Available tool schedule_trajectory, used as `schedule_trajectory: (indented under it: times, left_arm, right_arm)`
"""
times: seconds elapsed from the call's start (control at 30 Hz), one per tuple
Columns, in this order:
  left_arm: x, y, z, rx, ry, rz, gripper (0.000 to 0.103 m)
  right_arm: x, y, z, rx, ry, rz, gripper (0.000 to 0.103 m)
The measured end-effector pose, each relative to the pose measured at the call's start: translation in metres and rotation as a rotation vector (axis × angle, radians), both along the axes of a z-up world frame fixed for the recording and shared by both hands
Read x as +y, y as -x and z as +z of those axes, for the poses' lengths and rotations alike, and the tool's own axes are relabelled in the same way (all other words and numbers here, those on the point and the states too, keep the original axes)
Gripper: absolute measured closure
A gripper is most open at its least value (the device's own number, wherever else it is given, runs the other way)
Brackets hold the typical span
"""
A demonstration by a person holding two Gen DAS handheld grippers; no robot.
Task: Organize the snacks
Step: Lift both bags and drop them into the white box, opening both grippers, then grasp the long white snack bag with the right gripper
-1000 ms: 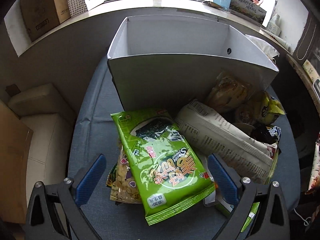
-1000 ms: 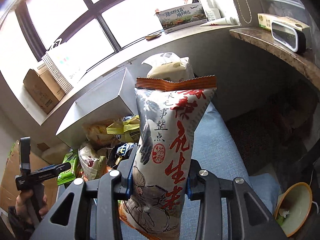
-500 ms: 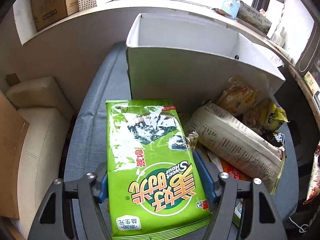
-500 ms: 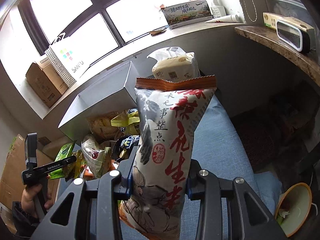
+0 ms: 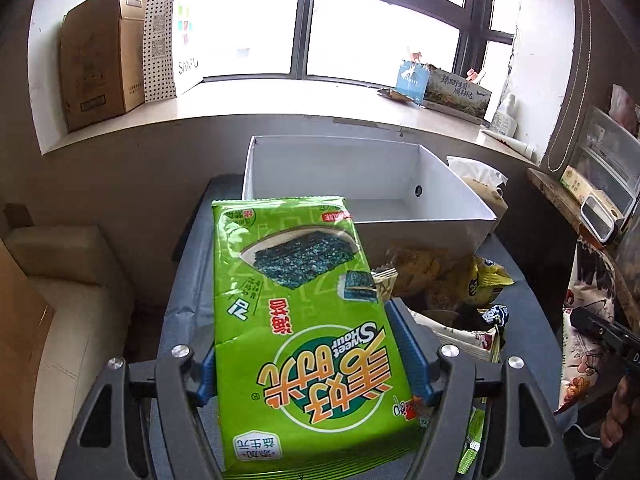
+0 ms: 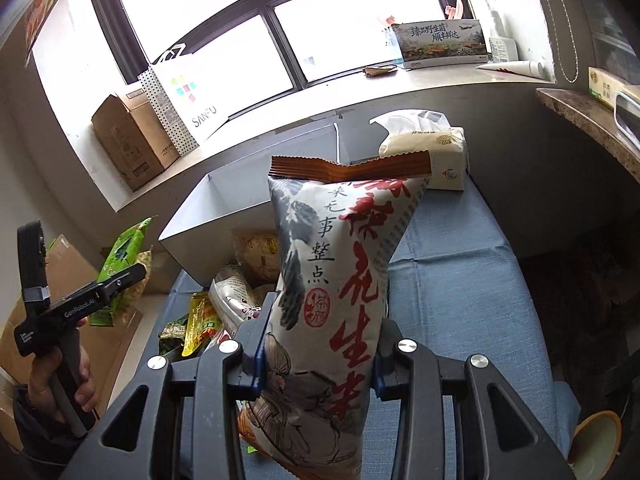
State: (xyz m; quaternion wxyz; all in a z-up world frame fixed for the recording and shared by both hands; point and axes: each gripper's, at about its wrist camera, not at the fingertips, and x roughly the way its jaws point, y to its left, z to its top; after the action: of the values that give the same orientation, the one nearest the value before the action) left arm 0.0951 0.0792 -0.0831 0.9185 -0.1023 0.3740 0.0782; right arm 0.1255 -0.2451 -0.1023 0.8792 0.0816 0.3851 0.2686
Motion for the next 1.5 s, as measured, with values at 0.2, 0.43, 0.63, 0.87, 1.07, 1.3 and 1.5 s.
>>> schedule_trajectory:
  times: [0.2,0.43,0.63,0.87,1.07,1.3,1.5]
  left_arm:
    - [0.006,-0.007,-0.031,0.022,0.031,-0.012,0.028]
    - [0.006,-0.006,-0.008,-0.044,0.042,-0.036,0.029]
    - [0.002,-0.050,0.034,-0.108,-0.019,-0.075,0.028]
    - [0.004,-0.125,0.059,-0.110,-0.101,-0.083,0.028]
    - [0.014,-0.161,0.054,-0.102,-0.138,-0.044,0.014]
    - [0.022,-0.146,0.051,-0.112,-0.162,-0.015,0.000]
    - [0.012,-0.110,0.052,-0.152,-0.126,-0.055,0.000]
  right_arm:
    - [0.000,-0.001,-0.004,0.007,0.014,-0.004,0.062]
    - [0.007,-0.008,-0.004,0.006,0.019,0.004,0.062]
    - [0.049,-0.049,0.040,-0.126,0.009,0.087,0.062]
    - [0.119,-0.145,0.073,-0.156,0.024,0.158,0.062]
    - [0.150,-0.207,0.053,-0.056,0.063,0.160,0.037]
    - [0.130,-0.208,0.051,-0.113,0.043,0.090,0.000]
    - [0.102,-0.176,0.061,-0.204,-0.063,0.066,0.000]
